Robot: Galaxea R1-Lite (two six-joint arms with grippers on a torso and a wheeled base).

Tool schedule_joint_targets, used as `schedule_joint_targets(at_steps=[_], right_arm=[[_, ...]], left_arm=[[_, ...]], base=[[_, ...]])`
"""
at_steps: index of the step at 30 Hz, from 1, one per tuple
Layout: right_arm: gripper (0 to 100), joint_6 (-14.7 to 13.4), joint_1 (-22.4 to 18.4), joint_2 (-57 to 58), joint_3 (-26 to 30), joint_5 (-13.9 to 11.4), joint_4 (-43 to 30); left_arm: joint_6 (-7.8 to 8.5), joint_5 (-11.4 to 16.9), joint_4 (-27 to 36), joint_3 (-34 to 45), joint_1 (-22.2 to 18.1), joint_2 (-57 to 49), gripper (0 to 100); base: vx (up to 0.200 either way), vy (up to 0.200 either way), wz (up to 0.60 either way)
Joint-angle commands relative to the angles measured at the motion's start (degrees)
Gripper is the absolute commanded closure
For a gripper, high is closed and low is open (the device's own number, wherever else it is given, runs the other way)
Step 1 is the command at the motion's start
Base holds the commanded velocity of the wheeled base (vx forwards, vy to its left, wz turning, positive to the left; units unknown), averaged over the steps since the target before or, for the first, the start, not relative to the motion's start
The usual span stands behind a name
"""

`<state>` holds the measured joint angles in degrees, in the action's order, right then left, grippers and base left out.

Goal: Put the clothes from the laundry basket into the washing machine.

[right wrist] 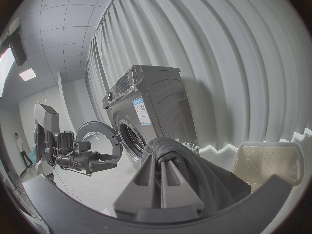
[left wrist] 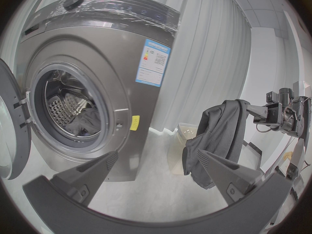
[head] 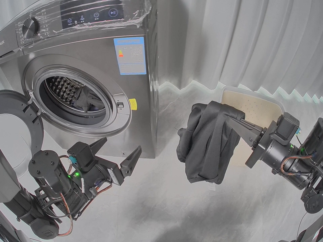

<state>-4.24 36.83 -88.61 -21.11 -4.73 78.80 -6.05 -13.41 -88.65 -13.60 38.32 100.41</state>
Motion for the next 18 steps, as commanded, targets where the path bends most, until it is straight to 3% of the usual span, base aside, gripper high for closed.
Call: schedule_joint_targets(at_steps=[1, 15, 18], right_arm=[[100, 0.0, 0.3, -0.5, -0.1, 0.0, 0.0], [100, 0.0, 0.4, -1.0, -0.6, 0.0, 0.0], [100, -0.1, 0.4, -1.2, -0.6, 0.0, 0.0]], left_arm=[[-0.02, 0.0, 0.0, 0.1, 0.0, 0.0, 0], [-0.02, 0.0, 0.0, 0.3, 0.0, 0.0, 0], [-0.02, 0.0, 0.0, 0.4, -0.1, 0.1, 0]], base=[[0.000, 0.200, 0.00], [0.000, 0.200, 0.00], [0.000, 0.000, 0.00]])
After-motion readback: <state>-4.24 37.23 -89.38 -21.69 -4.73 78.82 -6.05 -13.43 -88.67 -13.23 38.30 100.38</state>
